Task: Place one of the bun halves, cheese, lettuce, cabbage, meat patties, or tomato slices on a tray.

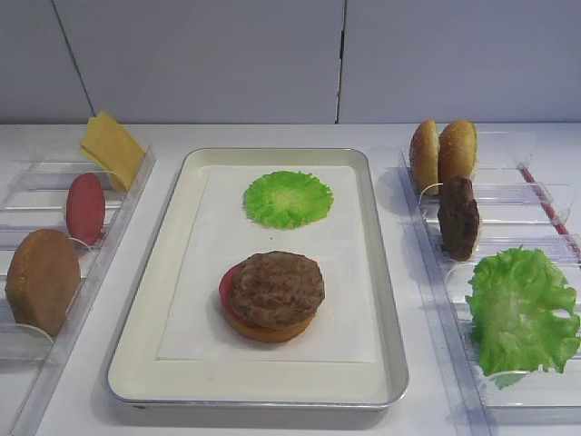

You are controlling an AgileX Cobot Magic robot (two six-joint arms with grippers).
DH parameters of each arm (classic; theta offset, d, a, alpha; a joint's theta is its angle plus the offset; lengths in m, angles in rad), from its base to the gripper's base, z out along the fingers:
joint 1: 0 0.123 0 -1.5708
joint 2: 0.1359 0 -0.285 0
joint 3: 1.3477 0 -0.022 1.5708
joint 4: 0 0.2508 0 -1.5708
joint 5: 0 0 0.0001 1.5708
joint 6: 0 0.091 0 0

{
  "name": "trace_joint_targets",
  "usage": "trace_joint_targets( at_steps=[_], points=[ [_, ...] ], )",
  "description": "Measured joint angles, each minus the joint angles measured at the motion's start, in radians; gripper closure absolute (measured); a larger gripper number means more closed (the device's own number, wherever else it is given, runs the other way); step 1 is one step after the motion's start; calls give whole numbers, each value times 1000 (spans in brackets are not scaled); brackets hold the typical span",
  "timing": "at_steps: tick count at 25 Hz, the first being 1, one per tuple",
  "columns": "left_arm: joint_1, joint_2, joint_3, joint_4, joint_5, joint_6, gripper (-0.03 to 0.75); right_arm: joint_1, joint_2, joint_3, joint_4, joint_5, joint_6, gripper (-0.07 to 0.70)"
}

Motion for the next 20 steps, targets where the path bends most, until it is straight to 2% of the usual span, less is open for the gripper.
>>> trace_joint_targets(
  at_steps=[20],
  points=[
    [0, 0, 0, 0, 0, 0, 242, 0, 0, 2, 0, 0, 4, 123]
  ],
)
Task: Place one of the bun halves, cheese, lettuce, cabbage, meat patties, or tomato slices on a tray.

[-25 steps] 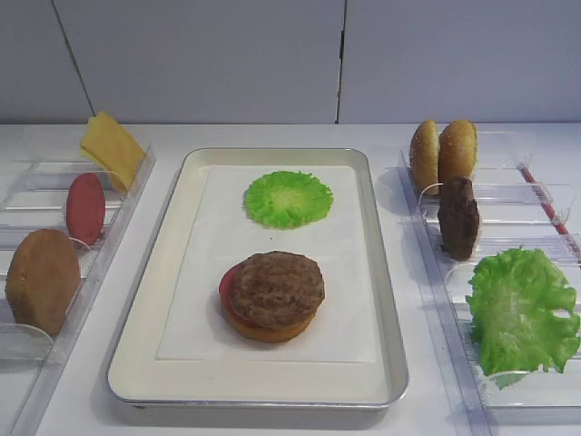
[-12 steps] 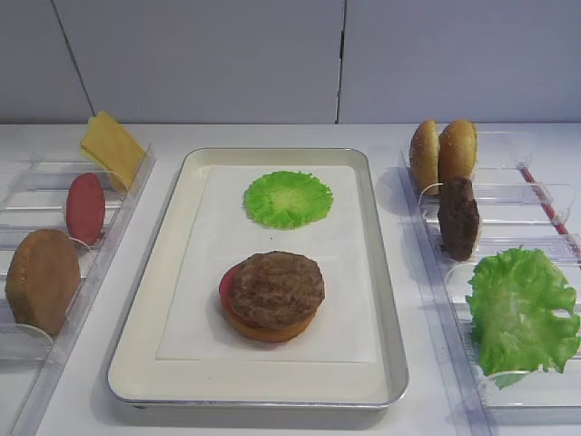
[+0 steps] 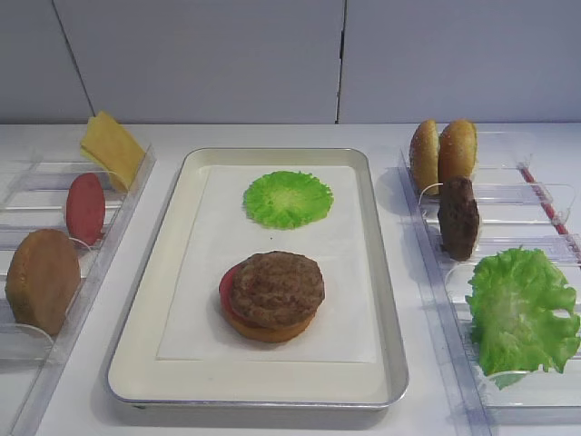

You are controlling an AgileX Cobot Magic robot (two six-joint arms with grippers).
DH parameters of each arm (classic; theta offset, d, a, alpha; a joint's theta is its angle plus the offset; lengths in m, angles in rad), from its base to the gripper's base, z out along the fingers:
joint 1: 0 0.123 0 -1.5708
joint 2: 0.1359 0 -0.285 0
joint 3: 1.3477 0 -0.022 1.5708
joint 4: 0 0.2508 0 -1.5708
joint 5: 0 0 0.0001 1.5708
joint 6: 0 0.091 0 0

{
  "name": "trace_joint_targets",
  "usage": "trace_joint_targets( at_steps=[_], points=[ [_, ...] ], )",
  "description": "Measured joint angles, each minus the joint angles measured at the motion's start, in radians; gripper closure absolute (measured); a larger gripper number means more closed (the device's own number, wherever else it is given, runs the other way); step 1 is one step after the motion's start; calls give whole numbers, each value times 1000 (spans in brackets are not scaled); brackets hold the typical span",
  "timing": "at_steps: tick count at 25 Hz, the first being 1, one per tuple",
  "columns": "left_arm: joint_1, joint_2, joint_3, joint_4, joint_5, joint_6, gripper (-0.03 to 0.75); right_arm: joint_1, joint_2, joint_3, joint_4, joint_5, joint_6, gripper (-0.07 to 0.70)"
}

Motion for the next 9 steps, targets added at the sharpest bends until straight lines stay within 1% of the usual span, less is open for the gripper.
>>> trace_joint_targets(
  at_steps=[9],
  points=[
    [0, 0, 0, 0, 0, 0, 242, 0, 0, 0, 0, 0, 0, 123]
  ],
)
